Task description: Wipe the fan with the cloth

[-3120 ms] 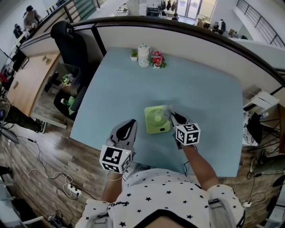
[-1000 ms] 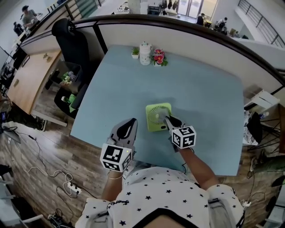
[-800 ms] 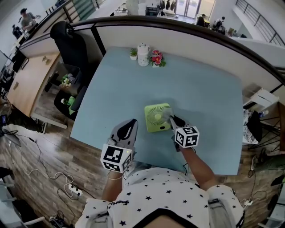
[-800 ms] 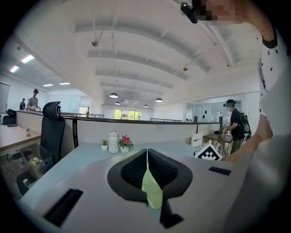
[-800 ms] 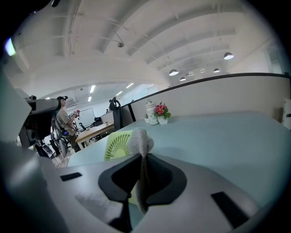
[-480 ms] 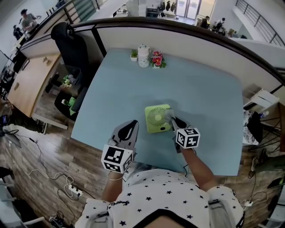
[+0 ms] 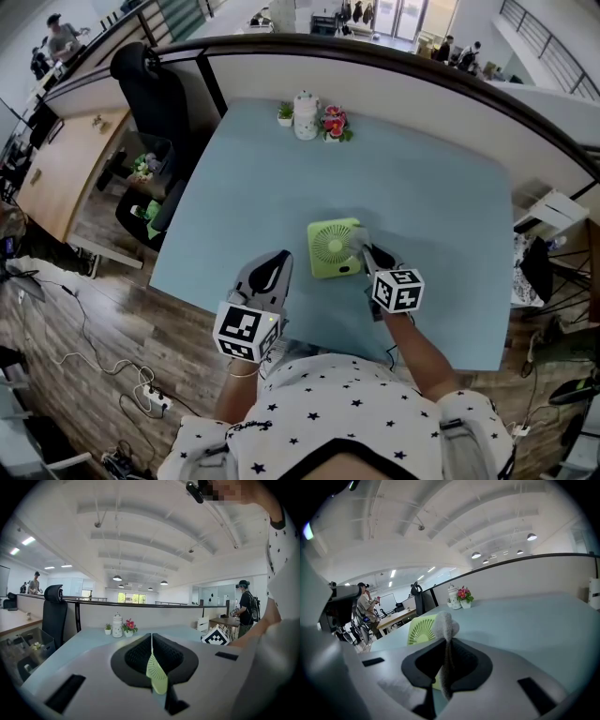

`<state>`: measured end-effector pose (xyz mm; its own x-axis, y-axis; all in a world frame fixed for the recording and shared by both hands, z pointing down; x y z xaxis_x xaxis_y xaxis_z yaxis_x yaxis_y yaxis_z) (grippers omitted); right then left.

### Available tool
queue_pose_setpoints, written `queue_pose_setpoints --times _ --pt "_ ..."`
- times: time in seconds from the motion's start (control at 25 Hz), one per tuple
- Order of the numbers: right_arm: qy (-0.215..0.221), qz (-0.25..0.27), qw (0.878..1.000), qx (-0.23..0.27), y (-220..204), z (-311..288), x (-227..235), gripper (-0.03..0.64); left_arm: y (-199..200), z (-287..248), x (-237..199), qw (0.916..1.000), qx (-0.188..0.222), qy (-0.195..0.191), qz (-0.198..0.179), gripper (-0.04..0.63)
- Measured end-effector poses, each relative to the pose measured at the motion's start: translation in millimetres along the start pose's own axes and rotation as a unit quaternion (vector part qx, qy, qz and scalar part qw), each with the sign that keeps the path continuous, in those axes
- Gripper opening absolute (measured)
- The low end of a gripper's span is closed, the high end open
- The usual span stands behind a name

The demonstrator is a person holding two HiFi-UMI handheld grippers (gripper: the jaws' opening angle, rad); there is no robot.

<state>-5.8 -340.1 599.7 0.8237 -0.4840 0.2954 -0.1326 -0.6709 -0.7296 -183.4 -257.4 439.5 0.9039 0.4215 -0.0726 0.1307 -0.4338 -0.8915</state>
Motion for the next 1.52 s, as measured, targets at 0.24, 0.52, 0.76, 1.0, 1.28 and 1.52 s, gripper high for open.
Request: queue_pose_setpoints --times 0.24,0.52,0.76,1.0,1.28,1.52 --pt "0.054 0.029 0.998 0.011 6.8 -2.5 -45.2 0.032 -2.0 1.2 -3.3 1.0 -0.003 0.004 0.004 0.032" --pt "0.108 0.087 0.99 -0.034 -17.9 -26.2 -94.1 0.032 -4.7 12.5 -14.2 0.9995 0.0 0.029 0.014 0.032" --pt "0.127 0.095 0.985 -0.062 -31.4 -41.3 -110.6 0.032 -10.8 25.4 -25.5 0.9984 -0.003 0.051 0.025 0.032" --pt "0.124 0.093 0.985 -0.07 -33.6 -46.4 -106.1 0.032 -12.7 29.7 -29.2 0.9979 -0.004 0.059 0.028 0.032" --pt "0.11 0.08 0.989 -0.065 -34.6 -42.4 -92.0 0.032 -11.5 21.5 -26.4 0.9986 -0.002 0.046 0.027 0.032" --pt "0.079 0.055 0.994 -0.049 -29.6 -29.4 -62.1 0.032 -6.0 6.1 -13.2 0.9997 -0.003 0.02 0.017 0.032"
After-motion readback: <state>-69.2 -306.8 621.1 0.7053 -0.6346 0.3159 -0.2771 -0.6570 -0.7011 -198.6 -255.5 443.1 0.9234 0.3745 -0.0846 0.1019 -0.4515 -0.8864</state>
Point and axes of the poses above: the fingertips, and each gripper's own axes: z backward along the fingers, x to its right, y out of its top, the point moved 1 cm from there along z, backward along the fingers, and after that the axes turned 11 degrees about -x, right-handed, at the moved point
